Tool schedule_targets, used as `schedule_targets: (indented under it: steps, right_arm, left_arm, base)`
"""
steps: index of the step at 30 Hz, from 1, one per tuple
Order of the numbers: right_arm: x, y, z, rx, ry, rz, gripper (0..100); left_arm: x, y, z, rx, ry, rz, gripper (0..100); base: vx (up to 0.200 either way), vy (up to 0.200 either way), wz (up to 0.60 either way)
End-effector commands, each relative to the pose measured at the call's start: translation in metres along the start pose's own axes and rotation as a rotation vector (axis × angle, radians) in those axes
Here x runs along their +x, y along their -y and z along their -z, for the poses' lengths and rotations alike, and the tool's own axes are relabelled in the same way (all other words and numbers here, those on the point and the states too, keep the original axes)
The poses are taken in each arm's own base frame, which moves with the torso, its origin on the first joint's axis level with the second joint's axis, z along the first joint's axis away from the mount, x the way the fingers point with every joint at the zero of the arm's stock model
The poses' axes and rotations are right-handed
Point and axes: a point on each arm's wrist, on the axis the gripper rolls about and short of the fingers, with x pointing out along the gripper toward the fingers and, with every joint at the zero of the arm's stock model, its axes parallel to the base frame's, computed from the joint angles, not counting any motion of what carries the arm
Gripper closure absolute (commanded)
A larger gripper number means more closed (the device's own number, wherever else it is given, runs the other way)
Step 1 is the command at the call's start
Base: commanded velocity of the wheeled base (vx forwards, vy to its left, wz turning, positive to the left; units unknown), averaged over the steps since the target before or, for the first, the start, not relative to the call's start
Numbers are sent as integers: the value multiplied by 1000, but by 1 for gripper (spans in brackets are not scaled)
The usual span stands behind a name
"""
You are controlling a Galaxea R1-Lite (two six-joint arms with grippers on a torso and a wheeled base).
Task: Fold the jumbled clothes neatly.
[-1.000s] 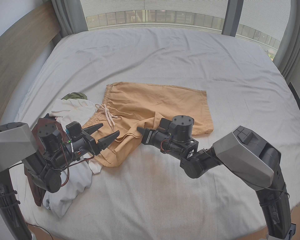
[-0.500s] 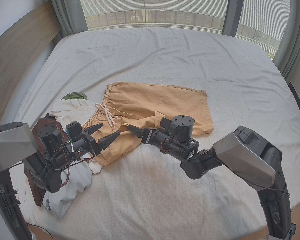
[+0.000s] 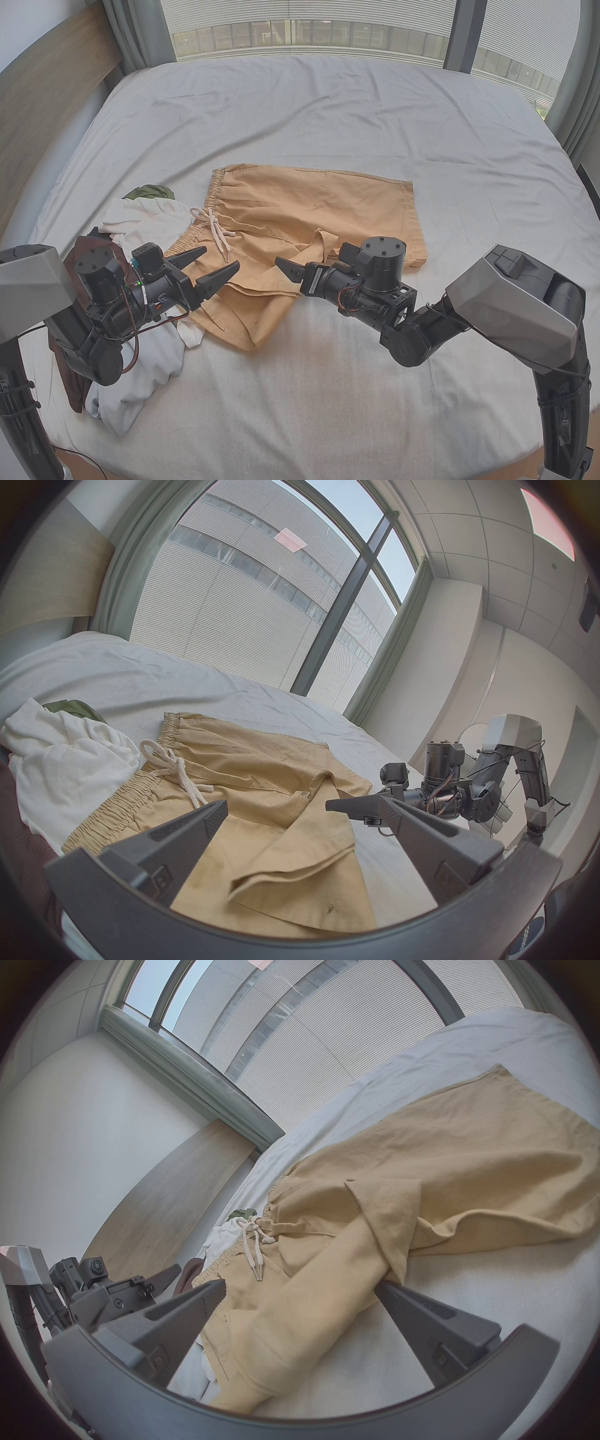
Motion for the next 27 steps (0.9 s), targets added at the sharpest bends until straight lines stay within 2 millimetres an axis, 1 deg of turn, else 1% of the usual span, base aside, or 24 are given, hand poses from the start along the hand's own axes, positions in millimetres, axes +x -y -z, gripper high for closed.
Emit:
schedule_targets:
  steps: [1, 6, 8, 9, 10, 13, 16, 20, 23, 26, 27]
  right_arm:
    - [-4, 1, 4, 1, -18, 9, 0]
    - [-5, -2, 5, 7, -23, 3, 0]
    - [-11, -6, 10, 7, -46, 2, 0]
    - [-14, -9, 9, 6, -50, -1, 0]
    - [-19, -17, 9, 6, -58, -12, 0]
    - [-32, -27, 12, 6, -89, -22, 0]
    - [-42, -40, 9, 6, -80, -59, 0]
    - [-41, -48, 6, 10, -67, -86, 0]
    - [-37, -53, 0, 9, -51, -111, 0]
    - [-27, -54, -5, 8, -36, -137, 0]
    - [-22, -51, -3, 7, -39, -133, 0]
  left_arm:
    - [0, 0, 1, -1, -1, 0, 0]
    - [0, 0, 1, -3, -1, 0, 0]
    - [0, -1, 2, -3, -5, -2, 0]
    - [0, -2, 3, -5, -7, -4, 0]
    - [0, -2, 3, -5, -7, -4, 0]
    - [1, -3, 5, -8, -11, -5, 0]
    - [1, -2, 4, -7, -10, -5, 0]
    - [1, -3, 5, -6, -11, -5, 0]
    - [1, -2, 4, -7, -10, -5, 0]
    - [1, -2, 4, -5, -10, -5, 0]
    - [1, -2, 4, -5, -10, -5, 0]
  base:
    - [0, 0, 0]
    - [0, 0, 0]
    - [0, 0, 0]
    - [0, 0, 0]
    - [0, 0, 0]
    - [0, 0, 0]
    - [0, 0, 0]
    - [0, 0, 0]
    - [0, 0, 0]
    - [0, 0, 0]
    - [0, 0, 0]
